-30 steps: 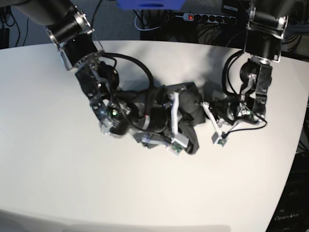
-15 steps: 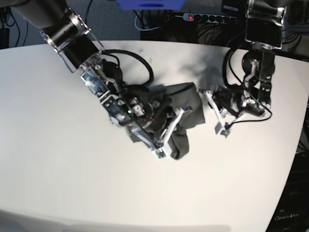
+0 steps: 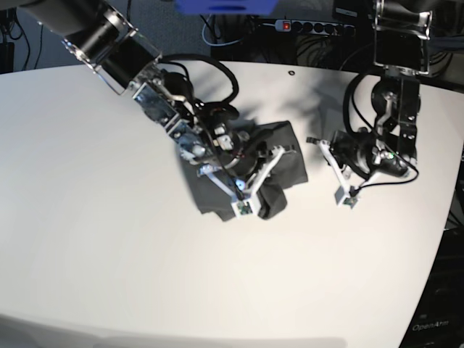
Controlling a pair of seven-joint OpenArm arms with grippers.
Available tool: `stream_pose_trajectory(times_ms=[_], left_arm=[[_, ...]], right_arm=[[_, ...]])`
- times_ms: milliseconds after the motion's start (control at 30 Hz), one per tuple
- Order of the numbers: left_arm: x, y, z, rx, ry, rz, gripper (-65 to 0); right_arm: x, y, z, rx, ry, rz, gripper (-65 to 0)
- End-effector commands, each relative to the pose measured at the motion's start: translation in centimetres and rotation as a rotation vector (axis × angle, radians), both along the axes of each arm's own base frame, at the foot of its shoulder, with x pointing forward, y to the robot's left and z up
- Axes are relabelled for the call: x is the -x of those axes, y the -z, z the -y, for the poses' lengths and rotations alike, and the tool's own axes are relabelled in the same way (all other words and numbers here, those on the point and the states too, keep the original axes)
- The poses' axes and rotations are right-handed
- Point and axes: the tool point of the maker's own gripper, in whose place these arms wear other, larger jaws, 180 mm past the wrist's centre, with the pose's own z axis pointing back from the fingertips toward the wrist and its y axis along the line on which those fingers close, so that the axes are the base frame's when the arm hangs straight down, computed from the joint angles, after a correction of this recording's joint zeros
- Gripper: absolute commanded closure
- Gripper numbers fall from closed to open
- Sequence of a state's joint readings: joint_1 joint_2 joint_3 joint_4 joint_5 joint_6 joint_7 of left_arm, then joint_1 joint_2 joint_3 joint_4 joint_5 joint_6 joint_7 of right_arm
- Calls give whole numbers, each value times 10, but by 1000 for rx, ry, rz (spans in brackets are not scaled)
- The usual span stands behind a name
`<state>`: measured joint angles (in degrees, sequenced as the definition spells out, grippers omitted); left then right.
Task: Fold the T-shirt properly
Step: 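Lay the folded end onto the strip with the right gripper and press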
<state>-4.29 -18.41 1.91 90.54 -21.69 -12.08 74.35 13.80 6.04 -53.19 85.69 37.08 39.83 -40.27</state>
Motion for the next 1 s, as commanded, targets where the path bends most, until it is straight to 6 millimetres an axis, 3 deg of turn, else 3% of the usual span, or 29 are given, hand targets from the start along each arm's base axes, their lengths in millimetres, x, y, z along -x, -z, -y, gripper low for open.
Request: stream_pose_trajectory(times_ms=[0, 400, 600, 967], left_arm=[[-14, -14, -1, 2, 3, 54, -19], [-20, -20, -17, -32, -2, 72, -19], [-20, -20, -18, -37, -2, 69, -19], [-20, -20, -19, -39, -2, 68, -19]], right_arm=[[-7, -12, -3, -28, -1, 30, -3], [13, -4, -6, -33, -12, -16, -3], [29, -7, -18, -63, -57, -25, -3], [31, -7, -19, -62, -61, -27, -10]])
